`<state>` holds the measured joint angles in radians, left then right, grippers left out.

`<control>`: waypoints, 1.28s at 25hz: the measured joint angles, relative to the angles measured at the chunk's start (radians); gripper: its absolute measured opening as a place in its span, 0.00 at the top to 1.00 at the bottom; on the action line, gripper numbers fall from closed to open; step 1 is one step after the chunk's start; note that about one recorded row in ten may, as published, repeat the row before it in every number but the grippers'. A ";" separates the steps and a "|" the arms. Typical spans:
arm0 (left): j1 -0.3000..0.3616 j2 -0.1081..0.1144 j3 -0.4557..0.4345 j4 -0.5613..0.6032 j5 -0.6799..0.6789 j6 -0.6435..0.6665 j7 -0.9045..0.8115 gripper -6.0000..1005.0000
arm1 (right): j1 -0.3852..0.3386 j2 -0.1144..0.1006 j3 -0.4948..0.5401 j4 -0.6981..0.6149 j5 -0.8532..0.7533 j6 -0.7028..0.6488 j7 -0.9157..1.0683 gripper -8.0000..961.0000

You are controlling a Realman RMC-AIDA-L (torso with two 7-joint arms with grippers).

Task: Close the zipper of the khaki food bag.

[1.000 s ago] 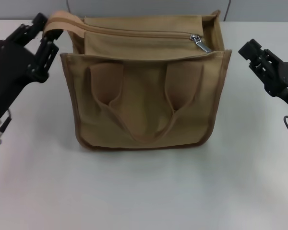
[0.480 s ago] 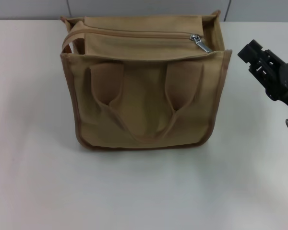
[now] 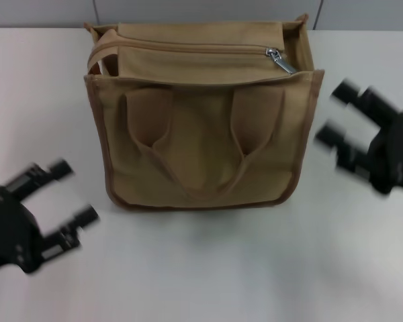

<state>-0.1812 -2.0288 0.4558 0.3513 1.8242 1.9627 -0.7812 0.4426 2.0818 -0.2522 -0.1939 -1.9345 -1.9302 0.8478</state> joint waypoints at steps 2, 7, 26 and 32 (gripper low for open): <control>-0.012 0.000 0.066 0.014 0.023 -0.005 -0.006 0.22 | -0.005 0.000 -0.116 -0.057 0.000 -0.020 0.000 0.17; -0.041 -0.016 0.116 0.038 0.101 -0.041 -0.001 0.22 | -0.008 0.000 -0.302 -0.106 0.000 0.019 -0.001 0.17; -0.089 -0.036 0.119 0.040 0.164 -0.101 0.005 0.22 | 0.003 0.006 -0.503 -0.108 0.006 0.181 -0.076 0.16; -0.091 -0.036 0.120 0.040 0.166 -0.102 0.005 0.22 | 0.004 0.006 -0.503 -0.106 0.008 0.188 -0.076 0.16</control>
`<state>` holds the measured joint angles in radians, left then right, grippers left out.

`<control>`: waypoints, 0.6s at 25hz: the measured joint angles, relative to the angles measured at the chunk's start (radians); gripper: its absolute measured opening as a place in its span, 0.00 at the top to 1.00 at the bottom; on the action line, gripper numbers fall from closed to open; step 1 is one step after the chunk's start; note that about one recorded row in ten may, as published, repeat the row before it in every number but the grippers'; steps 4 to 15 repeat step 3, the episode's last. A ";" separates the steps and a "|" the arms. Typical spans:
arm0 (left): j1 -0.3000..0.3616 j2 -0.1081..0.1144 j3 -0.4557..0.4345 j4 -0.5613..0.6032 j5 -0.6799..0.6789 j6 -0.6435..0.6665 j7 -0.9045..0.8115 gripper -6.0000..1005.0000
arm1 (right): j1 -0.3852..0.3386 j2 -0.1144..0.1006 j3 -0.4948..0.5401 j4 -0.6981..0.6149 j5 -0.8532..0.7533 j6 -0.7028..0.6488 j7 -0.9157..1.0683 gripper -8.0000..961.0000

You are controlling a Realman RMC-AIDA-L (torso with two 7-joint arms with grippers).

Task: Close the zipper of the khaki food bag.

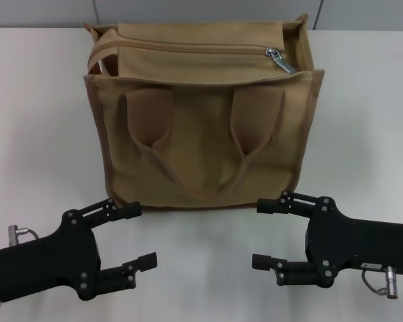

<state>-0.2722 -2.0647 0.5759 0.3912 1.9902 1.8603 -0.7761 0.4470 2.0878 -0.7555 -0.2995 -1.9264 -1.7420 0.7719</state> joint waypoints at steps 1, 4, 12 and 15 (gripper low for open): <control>-0.001 0.000 0.000 0.000 0.001 0.000 0.000 0.22 | 0.000 0.000 0.000 0.000 0.000 0.000 0.000 0.16; -0.002 0.000 0.000 0.000 0.001 0.000 0.000 0.22 | 0.001 0.000 0.000 0.001 0.000 0.001 0.000 0.16; -0.002 0.000 0.000 0.000 0.001 0.000 0.000 0.22 | 0.001 0.000 0.000 0.001 0.000 0.001 0.000 0.16; -0.002 0.000 0.000 0.000 0.001 0.000 0.000 0.22 | 0.001 0.000 0.000 0.001 0.000 0.001 0.000 0.16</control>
